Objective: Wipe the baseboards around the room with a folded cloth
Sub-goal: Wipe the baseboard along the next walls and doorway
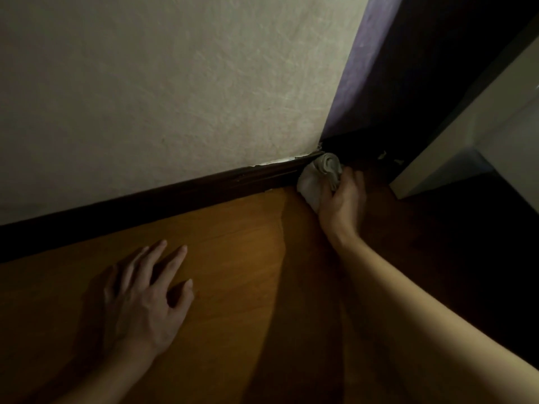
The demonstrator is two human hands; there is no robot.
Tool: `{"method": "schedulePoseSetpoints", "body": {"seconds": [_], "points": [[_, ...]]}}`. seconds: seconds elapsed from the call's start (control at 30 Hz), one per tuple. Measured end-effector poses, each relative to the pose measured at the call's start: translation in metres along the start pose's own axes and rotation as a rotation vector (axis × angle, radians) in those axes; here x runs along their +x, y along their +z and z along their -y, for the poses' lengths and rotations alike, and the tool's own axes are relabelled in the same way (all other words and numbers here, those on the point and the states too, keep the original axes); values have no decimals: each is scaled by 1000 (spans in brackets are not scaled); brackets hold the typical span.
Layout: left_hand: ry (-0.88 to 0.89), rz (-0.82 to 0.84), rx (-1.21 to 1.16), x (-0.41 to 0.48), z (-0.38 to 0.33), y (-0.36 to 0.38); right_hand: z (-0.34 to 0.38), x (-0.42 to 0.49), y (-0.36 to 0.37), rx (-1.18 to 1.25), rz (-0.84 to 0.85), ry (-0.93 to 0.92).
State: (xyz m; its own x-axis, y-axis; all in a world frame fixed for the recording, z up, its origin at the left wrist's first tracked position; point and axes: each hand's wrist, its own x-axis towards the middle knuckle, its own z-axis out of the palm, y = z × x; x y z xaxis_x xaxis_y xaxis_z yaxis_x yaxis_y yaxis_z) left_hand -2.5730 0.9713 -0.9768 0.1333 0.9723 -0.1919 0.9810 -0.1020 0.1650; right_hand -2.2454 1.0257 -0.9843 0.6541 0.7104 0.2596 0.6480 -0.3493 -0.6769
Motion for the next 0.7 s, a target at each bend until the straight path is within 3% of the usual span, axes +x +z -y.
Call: {"method": "schedulePoseSetpoints", "body": {"seconds": [0.17,0.37,0.53,0.7], "points": [[21,-42,-11,-2,0,0,33,-26,17,121,134,-202],[22,-33,-3,1,1,0,24,-21,16,197,41,-4],[18,-8,17,1,4,3,40,-35,26,124,202,-285],[22,-13,27,2,4,4,23,-16,19,107,160,-337]]}}
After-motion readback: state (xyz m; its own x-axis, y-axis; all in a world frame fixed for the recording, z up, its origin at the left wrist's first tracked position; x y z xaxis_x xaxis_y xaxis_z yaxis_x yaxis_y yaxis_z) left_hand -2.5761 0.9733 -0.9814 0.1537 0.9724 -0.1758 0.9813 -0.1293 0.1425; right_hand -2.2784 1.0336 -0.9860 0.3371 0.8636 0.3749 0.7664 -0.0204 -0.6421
